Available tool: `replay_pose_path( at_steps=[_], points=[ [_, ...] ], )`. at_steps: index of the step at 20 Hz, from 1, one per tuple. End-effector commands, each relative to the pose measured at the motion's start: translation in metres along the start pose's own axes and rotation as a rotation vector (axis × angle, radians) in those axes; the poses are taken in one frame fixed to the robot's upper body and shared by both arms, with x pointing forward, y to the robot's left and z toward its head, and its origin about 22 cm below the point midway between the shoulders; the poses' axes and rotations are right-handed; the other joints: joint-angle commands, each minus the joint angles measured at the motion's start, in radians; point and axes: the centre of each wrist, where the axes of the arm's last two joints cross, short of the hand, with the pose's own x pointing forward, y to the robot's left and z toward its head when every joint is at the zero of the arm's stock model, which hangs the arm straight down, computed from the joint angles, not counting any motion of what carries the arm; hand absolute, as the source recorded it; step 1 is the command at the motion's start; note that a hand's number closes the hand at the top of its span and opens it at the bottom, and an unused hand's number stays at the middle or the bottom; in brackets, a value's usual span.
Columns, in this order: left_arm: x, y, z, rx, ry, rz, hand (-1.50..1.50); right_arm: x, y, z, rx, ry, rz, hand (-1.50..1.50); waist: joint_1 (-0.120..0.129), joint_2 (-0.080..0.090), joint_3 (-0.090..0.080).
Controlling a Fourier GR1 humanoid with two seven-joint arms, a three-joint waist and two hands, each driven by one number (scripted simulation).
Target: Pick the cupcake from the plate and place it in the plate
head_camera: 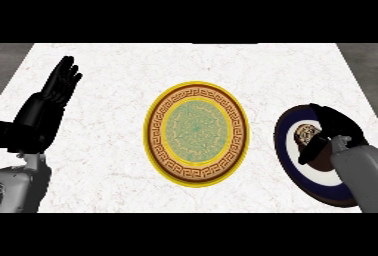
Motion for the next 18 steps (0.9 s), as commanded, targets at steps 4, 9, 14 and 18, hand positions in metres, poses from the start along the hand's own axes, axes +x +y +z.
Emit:
replay_pose_path(
  at_steps=[4,9,14,18],
  points=[
    [0.008,-0.012,-0.006,-0.004,-0.005,-0.008,0.00,-0.006,0.019,-0.030,0.049,0.001,0.009,-1.50,0.003,0.001,0.000],
    [0.014,0.005,-0.002,0.017,-0.006,-0.003,0.00,-0.001,0.023,-0.037,0.057,0.057,0.044,-1.50,0.004,0.000,0.000],
    [0.008,-0.007,0.000,0.011,0.000,0.002,0.00,-0.013,0.043,-0.037,-0.158,-0.083,0.013,1.50,0.006,0.000,0.001],
    [0.026,0.000,-0.001,0.012,0.006,-0.012,0.00,-0.004,0.044,-0.036,-0.278,-0.086,0.039,1.50,0.004,-0.002,0.001]
  ],
)
